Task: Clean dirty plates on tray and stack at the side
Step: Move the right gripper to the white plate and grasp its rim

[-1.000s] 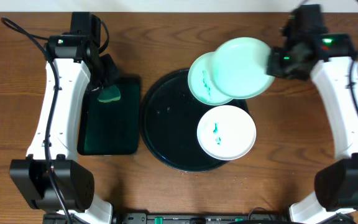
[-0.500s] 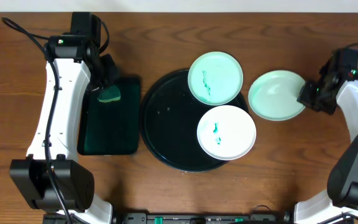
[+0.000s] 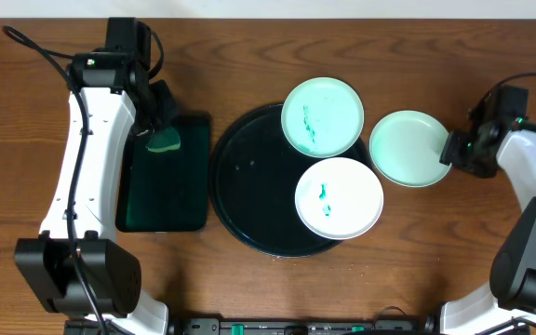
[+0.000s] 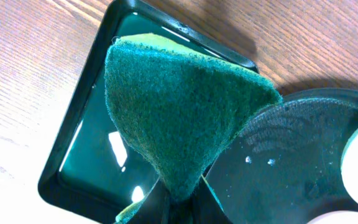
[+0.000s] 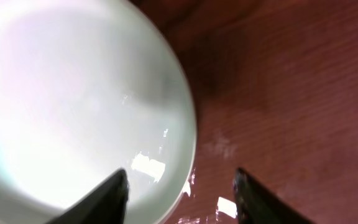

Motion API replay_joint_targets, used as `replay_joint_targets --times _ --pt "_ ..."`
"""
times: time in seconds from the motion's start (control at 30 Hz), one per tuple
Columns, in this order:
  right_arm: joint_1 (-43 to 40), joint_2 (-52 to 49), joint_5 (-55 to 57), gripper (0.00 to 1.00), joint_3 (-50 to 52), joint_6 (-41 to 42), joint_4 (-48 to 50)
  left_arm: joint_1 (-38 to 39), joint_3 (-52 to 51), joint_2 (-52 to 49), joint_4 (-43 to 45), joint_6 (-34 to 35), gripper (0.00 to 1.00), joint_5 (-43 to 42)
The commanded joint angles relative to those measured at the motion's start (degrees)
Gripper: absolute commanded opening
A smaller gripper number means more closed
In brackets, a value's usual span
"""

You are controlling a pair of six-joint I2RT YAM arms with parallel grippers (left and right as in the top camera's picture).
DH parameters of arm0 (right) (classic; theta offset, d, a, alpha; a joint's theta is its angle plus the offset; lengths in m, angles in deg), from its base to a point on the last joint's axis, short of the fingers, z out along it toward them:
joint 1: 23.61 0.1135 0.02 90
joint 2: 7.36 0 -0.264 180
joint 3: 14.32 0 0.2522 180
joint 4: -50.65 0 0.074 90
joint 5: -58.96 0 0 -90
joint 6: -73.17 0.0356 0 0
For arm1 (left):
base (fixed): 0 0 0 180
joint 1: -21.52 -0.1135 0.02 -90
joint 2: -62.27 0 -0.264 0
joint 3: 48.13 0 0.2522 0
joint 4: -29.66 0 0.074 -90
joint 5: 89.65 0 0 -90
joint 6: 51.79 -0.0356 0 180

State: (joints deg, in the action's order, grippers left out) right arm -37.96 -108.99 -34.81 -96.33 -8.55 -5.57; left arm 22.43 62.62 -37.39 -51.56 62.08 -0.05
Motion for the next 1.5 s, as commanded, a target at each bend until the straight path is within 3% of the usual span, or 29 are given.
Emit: replay_joint_targets --times 0.0,0.2,0.4,0.7,1.2,1.47 --pt "0.46 0.04 -6.08 0.53 -7.3 -0.68 -5.86 -0.07 -0.28 0.04 0.26 -0.94 0.07 1.07" --pt "4.79 0.02 -20.83 0.56 -9.44 -4.28 -17.99 -0.07 -0.28 0.0 0.02 -0.94 0.07 0.87" --pt "11.43 0.02 -17.05 0.51 -6.29 -6.88 -24.9 -0.07 -0.28 0.0 -1.07 -0.92 0.07 0.87" --pt "17.66 0.02 -14.45 0.48 0.76 -8.57 -18.03 -0.07 -0.28 0.0 -1.03 -0.92 0.07 0.85" --pt "22.82 0.02 -20.81 0.04 3.58 -7.52 -11.17 -0.07 -0.28 0.0 -1.09 -0.92 0.07 0.87" --pt "32.46 0.02 -18.12 0.01 3.58 11.17 -1.73 -0.07 -0.28 0.0 -1.07 -0.92 0.07 0.87"
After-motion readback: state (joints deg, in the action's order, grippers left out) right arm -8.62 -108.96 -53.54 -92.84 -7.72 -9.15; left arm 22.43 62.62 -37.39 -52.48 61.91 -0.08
